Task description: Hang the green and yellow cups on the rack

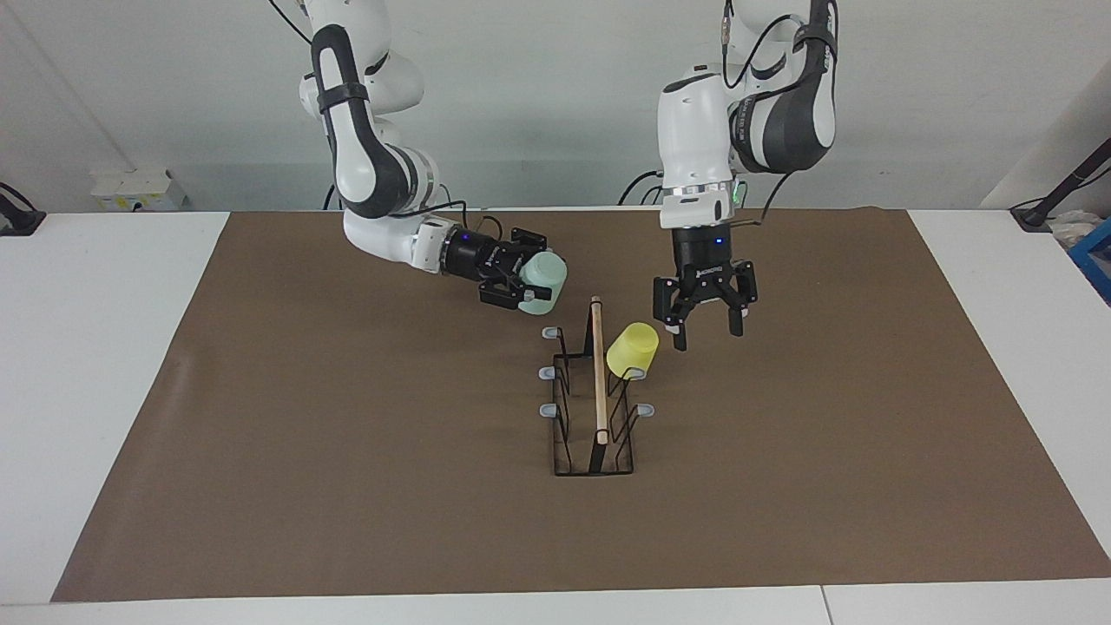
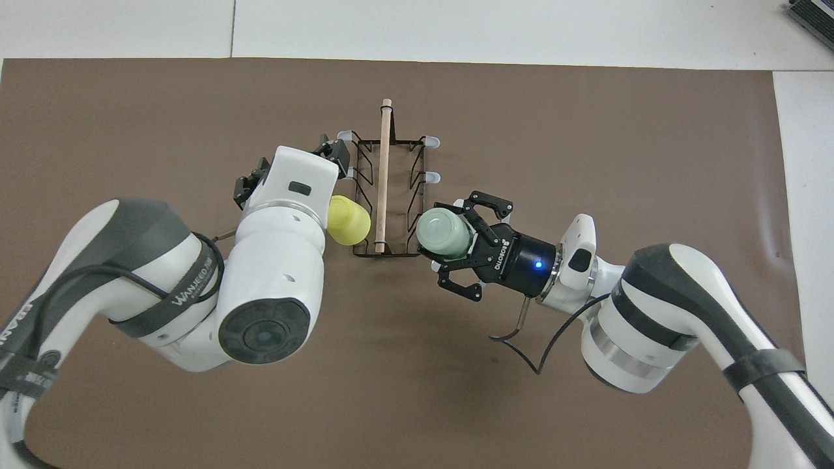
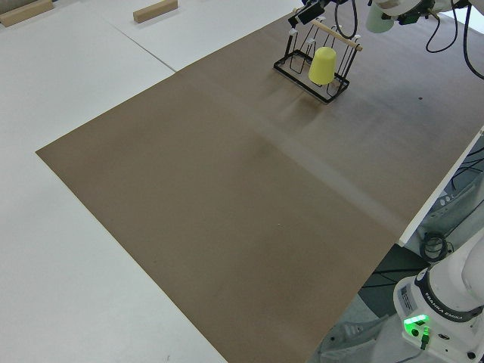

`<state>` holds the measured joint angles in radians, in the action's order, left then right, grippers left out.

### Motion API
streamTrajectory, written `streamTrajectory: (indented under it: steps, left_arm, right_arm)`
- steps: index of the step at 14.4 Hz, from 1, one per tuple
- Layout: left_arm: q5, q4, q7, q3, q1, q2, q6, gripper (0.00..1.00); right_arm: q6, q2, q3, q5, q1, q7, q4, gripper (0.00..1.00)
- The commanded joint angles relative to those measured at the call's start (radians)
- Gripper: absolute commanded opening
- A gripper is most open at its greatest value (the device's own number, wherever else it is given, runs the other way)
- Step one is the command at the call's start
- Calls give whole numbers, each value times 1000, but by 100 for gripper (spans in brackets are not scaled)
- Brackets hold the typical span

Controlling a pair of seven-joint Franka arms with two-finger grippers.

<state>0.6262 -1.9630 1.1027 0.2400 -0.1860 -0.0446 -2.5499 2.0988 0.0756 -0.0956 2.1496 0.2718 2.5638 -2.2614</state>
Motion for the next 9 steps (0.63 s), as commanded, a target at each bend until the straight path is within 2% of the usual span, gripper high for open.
streamTrajectory:
  steps: [1,3,4,6,9]
  left_arm:
    - [-209,79,-320,-27,7,-12,109,100]
    - [-400,148,-616,-74,5,-14,242,100]
    - [-461,183,-733,-102,5,-15,316,100]
    - [-512,246,-904,-145,8,-18,436,100]
    - [-618,297,-1101,-220,8,-20,549,100]
  right_arm:
    - [-32,123,-1,108,6,113,68,0]
    - [-101,205,-1,115,4,153,112,0]
    - [-102,207,-1,116,6,153,115,0]
    - [-97,207,-3,119,12,154,118,0]
    - [-95,217,-3,122,21,156,115,0]
